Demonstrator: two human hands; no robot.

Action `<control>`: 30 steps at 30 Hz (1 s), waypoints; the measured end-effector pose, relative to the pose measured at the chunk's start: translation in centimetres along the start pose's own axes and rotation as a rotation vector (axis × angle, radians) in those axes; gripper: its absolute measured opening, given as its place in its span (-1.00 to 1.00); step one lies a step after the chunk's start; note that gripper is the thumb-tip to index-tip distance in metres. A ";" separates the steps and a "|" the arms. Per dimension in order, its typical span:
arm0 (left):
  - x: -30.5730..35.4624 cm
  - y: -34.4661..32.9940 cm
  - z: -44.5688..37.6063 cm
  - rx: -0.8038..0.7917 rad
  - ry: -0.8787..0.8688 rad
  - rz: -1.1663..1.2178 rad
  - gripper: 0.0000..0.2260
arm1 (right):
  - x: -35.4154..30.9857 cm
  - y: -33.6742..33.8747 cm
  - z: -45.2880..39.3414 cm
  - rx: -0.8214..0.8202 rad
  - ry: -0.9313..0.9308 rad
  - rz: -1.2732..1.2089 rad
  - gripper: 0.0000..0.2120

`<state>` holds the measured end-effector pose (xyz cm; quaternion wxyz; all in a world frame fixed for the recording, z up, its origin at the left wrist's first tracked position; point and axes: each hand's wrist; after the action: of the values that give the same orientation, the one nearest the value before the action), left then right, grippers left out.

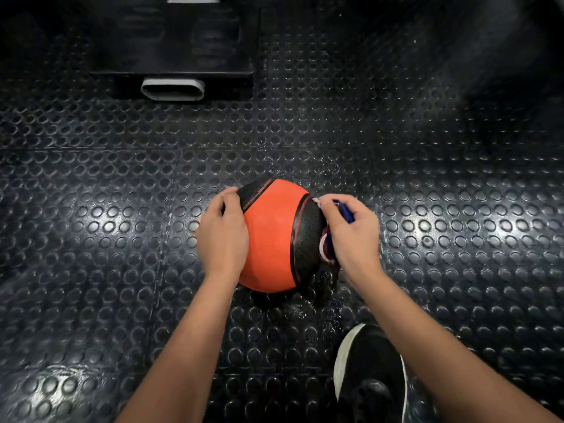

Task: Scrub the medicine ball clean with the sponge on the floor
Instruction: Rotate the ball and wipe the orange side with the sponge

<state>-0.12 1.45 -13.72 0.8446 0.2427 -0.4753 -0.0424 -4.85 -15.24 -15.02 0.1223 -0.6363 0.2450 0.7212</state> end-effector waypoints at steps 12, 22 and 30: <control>0.8 0.4 -1.6 -0.016 0.075 0.071 -0.64 | -1.1 -2.0 0.5 -0.039 0.170 0.074 -0.92; 0.1 1.3 -1.6 -0.045 0.034 0.040 -0.64 | 0.1 -1.4 0.4 -0.114 0.129 0.049 -0.91; 0.1 0.8 -2.0 -0.029 0.048 0.056 -0.61 | -0.1 -1.7 0.2 -0.020 0.047 0.007 -0.89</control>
<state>1.48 2.82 -14.14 0.8600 0.2180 -0.4609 -0.0195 -4.19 -13.64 -15.27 0.1077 -0.6533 0.2430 0.7089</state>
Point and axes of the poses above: each hand's wrist, its own z-axis away from the middle knuckle, its own y-axis out of the back of the hand, x = y × z, and after that the axes turned 7 degrees about y, right-handed
